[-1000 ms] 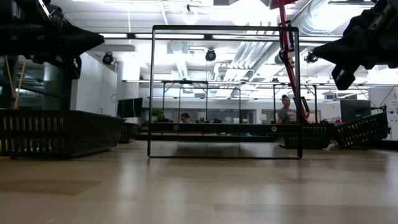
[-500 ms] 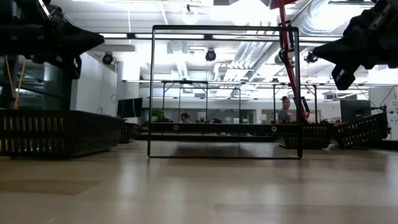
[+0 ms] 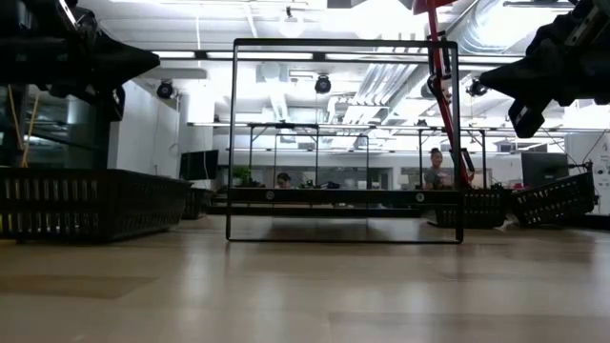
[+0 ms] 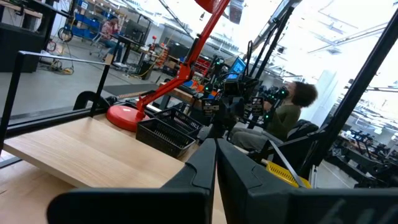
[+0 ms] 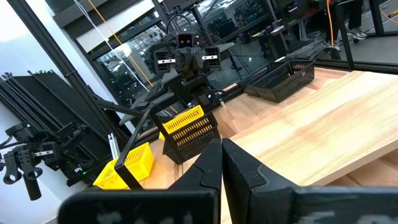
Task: Stack baskets on shelf by color
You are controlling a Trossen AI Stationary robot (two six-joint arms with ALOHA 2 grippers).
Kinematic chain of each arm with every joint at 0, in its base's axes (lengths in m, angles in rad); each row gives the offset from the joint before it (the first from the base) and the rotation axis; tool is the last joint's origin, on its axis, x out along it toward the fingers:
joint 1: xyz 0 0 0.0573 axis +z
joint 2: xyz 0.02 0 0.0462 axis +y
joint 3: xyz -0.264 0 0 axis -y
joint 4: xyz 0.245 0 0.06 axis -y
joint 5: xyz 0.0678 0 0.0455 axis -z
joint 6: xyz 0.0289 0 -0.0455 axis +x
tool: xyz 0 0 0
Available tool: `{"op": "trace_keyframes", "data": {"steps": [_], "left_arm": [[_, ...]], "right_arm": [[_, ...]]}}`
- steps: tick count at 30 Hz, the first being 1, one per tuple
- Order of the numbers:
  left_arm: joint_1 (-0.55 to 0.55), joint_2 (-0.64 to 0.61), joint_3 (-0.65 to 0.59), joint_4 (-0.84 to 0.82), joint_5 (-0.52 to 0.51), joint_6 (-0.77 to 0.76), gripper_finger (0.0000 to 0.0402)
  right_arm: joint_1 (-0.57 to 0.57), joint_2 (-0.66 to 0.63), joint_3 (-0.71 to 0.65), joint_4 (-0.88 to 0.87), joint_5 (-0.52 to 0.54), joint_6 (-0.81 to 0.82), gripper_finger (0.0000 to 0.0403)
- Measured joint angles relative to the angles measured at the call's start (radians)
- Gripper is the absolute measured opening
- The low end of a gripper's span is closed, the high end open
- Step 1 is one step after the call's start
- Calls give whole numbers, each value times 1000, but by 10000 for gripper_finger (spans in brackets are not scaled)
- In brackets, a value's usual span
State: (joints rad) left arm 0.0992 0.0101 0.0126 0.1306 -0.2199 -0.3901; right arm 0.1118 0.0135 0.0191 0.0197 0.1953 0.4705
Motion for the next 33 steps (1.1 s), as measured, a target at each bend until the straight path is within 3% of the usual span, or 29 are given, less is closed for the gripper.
{"op": "trace_keyframes", "data": {"steps": [12,15,19,22,27,33], "left_arm": [[0,0,0,0,0,0,3],[0,0,0,0,0,0,3],[0,0,0,0,0,0,3],[0,0,0,0,0,0,3],[0,0,0,0,0,0,3],[0,0,0,0,0,0,3]], "right_arm": [[0,0,0,8,31,2,0],[0,0,-2,73,54,166,0],[0,-1,-2,236,167,469,0],[0,0,-2,304,197,550,0],[1,46,42,422,63,543,0],[1,266,275,163,-76,449,0]]}}
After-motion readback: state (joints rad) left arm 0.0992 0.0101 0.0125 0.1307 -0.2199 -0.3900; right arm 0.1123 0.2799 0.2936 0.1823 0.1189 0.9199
